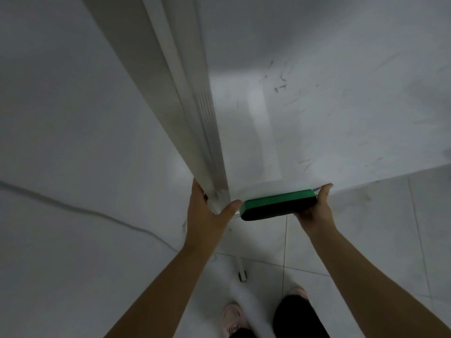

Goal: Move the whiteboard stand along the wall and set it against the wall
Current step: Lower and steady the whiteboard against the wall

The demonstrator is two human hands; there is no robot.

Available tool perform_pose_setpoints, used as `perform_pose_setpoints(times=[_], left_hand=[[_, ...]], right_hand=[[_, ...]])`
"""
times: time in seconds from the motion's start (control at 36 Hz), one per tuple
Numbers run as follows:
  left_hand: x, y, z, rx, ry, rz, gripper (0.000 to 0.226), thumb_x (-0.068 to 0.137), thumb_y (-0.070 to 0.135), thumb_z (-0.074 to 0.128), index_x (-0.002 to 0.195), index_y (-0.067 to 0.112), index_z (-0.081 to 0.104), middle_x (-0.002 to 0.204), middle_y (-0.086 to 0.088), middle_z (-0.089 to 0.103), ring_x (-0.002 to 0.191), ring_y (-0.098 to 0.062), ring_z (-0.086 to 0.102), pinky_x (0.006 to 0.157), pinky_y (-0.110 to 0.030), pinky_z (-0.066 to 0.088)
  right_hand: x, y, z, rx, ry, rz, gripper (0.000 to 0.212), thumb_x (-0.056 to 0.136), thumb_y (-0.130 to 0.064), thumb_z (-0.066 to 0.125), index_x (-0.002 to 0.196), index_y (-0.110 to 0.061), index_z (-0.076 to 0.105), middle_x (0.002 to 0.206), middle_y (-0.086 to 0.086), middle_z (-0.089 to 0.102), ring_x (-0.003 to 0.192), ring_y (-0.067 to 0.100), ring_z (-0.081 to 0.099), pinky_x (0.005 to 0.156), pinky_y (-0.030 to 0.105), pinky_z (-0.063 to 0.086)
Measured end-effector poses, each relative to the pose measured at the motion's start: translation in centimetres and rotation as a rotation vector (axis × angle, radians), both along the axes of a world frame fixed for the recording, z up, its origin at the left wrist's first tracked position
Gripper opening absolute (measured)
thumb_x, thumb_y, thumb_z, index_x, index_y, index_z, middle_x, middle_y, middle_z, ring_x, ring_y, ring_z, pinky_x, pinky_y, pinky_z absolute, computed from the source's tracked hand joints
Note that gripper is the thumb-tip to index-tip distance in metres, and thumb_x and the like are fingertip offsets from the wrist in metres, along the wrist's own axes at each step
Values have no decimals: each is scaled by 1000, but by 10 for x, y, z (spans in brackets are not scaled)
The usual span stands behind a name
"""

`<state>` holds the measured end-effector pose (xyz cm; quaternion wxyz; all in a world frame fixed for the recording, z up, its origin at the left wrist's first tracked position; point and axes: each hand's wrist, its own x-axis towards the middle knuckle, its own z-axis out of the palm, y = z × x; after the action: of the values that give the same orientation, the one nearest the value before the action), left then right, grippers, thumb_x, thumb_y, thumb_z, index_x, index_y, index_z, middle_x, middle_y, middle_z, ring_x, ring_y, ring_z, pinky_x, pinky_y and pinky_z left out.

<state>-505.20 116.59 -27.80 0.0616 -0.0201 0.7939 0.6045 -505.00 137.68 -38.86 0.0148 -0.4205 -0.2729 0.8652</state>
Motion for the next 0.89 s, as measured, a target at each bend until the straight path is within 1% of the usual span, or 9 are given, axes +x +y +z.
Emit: perform_pose_setpoints(times=[0.11, 0.22, 0.36, 0.53, 0.61, 0.69, 0.75, 0.83, 0.89], left_hand=[[0, -18, -1, -14, 6, 81, 55, 73, 12, 67, 102, 47, 37, 106, 21, 52, 108, -9, 51, 89, -11, 39], [-3, -35, -1, 6, -33, 128, 58, 76, 11, 64, 126, 20, 36, 122, 3, 49, 118, -16, 47, 100, -27, 37], [-8, -44, 2, -1, -36, 107, 56, 76, 9, 63, 122, 24, 35, 122, 2, 48, 116, -15, 47, 101, -29, 36], [-12, -40, 5, -51, -60, 89, 55, 75, 9, 66, 119, 23, 36, 105, 14, 50, 108, -14, 47, 95, -27, 37], [-11, -37, 15, -82, -75, 94, 60, 75, 11, 66, 127, 15, 35, 114, 7, 47, 109, -14, 46, 95, -27, 37], [-7, -35, 42, -90, 1, 111, 60, 72, 11, 69, 121, 22, 37, 104, 21, 48, 99, -2, 50, 92, -24, 36], [-6, -35, 67, -75, 91, 120, 60, 70, 13, 71, 120, 23, 39, 109, 17, 52, 100, 5, 51, 94, -26, 39], [-5, -30, 123, -51, 248, 169, 76, 68, 18, 72, 132, 18, 31, 133, -4, 46, 117, -14, 47, 104, -32, 37], [-3, -23, 169, -48, 416, 212, 81, 66, 32, 74, 132, 21, 29, 138, -5, 40, 123, -15, 41, 106, -31, 35]], right_hand=[[1, -26, 5, 13, -2, 11, 65, 92, -58, 29, 140, -15, 37, 135, 12, 51, 97, 23, 60, 80, 40, 56], [-1, -46, 9, 47, -69, 36, 61, 93, -52, 37, 139, -12, 37, 140, 11, 48, 109, 25, 54, 91, 41, 48], [-1, -59, 19, 89, -108, 71, 59, 94, -50, 38, 138, -11, 38, 139, 10, 48, 111, 22, 50, 95, 40, 43], [10, -54, 36, 204, -190, 168, 52, 95, -44, 42, 134, -10, 44, 140, 11, 47, 128, 28, 44, 109, 45, 37], [19, -53, 51, 407, -243, 262, 57, 96, -40, 43, 142, -9, 33, 145, 13, 41, 132, 29, 40, 112, 46, 34], [30, -46, 81, 734, -221, 361, 57, 97, -29, 46, 145, -6, 26, 148, 17, 37, 132, 31, 38, 110, 43, 33], [37, -41, 107, 920, -144, 404, 54, 95, -21, 52, 142, -2, 31, 147, 16, 37, 133, 29, 38, 109, 40, 34], [38, -33, 161, 1220, 32, 402, 48, 86, -6, 63, 130, 2, 46, 136, 20, 47, 124, 31, 46, 100, 35, 38], [32, -28, 204, 1403, 147, 366, 43, 81, 0, 69, 120, 5, 54, 127, 23, 53, 118, 35, 51, 95, 27, 38]])
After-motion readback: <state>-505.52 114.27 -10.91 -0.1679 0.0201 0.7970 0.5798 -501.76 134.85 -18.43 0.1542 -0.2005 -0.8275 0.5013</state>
